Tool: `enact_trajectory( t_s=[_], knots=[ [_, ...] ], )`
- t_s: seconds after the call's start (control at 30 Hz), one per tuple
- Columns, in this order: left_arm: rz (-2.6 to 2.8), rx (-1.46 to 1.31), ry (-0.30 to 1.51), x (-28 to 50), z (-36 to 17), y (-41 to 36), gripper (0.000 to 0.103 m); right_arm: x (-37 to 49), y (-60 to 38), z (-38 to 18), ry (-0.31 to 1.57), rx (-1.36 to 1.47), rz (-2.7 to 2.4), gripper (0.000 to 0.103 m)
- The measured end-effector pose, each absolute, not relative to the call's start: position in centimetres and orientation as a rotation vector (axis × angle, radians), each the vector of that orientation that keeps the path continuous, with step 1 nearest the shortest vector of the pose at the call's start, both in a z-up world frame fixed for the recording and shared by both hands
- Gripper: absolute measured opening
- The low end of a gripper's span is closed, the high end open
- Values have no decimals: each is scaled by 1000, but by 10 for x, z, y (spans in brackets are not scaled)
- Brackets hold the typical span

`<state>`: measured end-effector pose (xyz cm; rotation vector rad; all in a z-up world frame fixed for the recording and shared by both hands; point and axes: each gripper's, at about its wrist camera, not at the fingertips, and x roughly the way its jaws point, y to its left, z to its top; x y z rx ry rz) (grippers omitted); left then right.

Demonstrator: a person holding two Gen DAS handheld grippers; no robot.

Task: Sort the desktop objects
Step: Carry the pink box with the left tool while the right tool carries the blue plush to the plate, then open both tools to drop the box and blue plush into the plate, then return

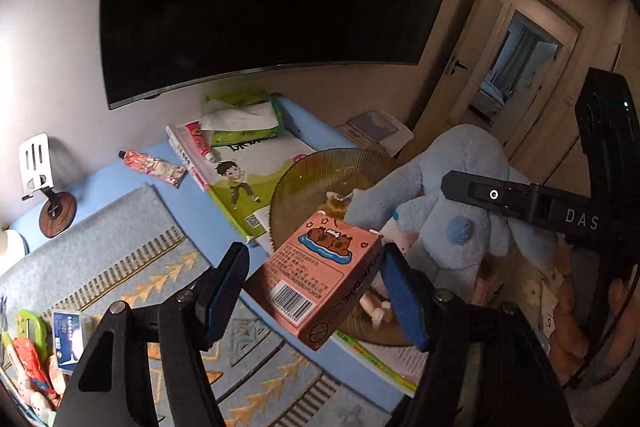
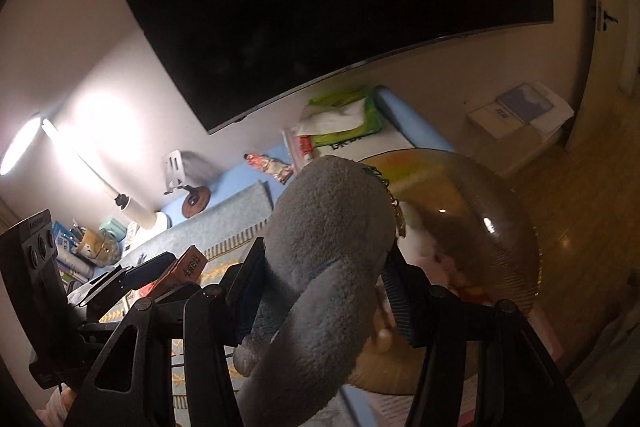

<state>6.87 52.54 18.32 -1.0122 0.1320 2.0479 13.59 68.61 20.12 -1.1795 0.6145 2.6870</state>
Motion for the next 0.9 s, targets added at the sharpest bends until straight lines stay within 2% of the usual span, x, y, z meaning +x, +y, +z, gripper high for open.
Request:
enact_trajectory(
  t_s=[0.17,0.3,0.63,0.73,0.83,0.9],
  knots=[
    [2031,-1051,132,60,159,564,65,131,720,181,567,-1234,2596,55],
    [2029,-1091,137,52,140,585,65,126,742,166,598,-1273,2576,55],
    [2014,-1233,149,41,107,601,66,101,768,139,588,-1289,2544,57],
    [1975,-1261,121,43,107,597,70,98,769,141,497,-1305,2519,61],
    [1975,-1239,129,51,114,590,79,101,764,146,273,-1303,2433,66],
    [1971,-1225,125,56,120,585,80,106,760,151,105,-1287,2373,67]
  ],
)
